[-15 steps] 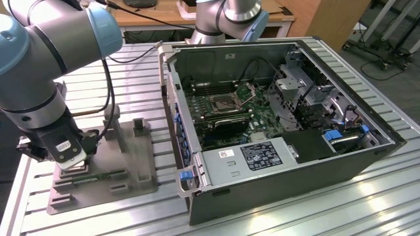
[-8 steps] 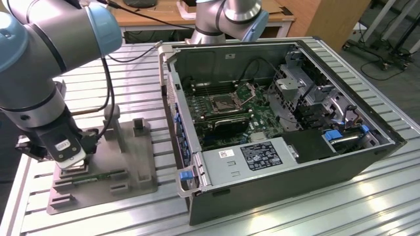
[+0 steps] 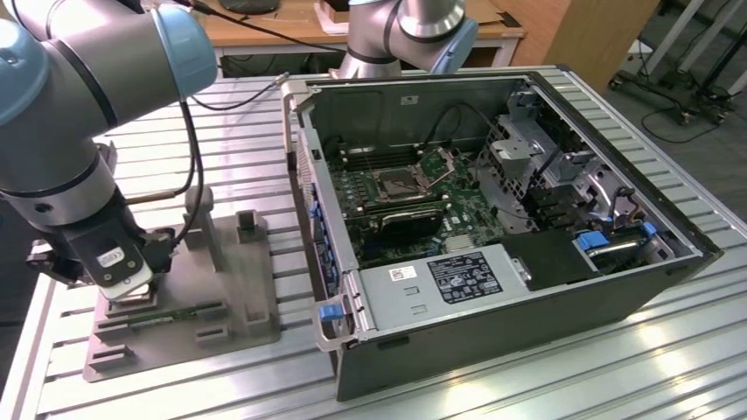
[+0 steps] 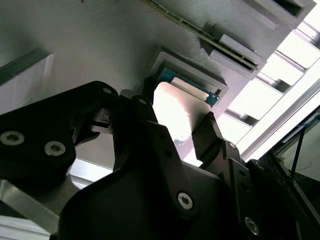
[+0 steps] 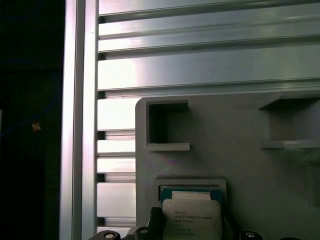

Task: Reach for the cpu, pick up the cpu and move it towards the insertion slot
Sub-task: 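Pick up the cpu and move it towards the insertion slot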

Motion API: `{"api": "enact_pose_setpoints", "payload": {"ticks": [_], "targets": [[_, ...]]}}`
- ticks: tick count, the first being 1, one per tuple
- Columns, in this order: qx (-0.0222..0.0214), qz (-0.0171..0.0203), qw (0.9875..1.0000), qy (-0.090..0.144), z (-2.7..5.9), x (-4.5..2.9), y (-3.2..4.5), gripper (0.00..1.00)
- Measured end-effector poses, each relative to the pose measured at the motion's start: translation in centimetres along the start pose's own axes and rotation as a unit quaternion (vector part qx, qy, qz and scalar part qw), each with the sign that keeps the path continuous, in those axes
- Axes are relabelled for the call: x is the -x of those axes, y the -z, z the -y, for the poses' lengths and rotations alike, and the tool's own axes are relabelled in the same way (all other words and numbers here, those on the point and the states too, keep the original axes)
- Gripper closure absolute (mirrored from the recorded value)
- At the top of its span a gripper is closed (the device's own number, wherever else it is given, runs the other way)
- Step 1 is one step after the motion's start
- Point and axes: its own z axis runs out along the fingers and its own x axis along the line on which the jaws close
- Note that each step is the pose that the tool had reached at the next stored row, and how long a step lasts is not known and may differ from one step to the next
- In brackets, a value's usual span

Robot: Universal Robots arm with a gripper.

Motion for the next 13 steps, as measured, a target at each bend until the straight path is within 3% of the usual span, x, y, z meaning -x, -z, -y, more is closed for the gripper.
{"api": "enact_pose_setpoints", "payload": {"ticks": [13], "targets": [[0.0,-0.0001,1.0,0.0,-0.01,-0.01,0.25,0.46]]}}
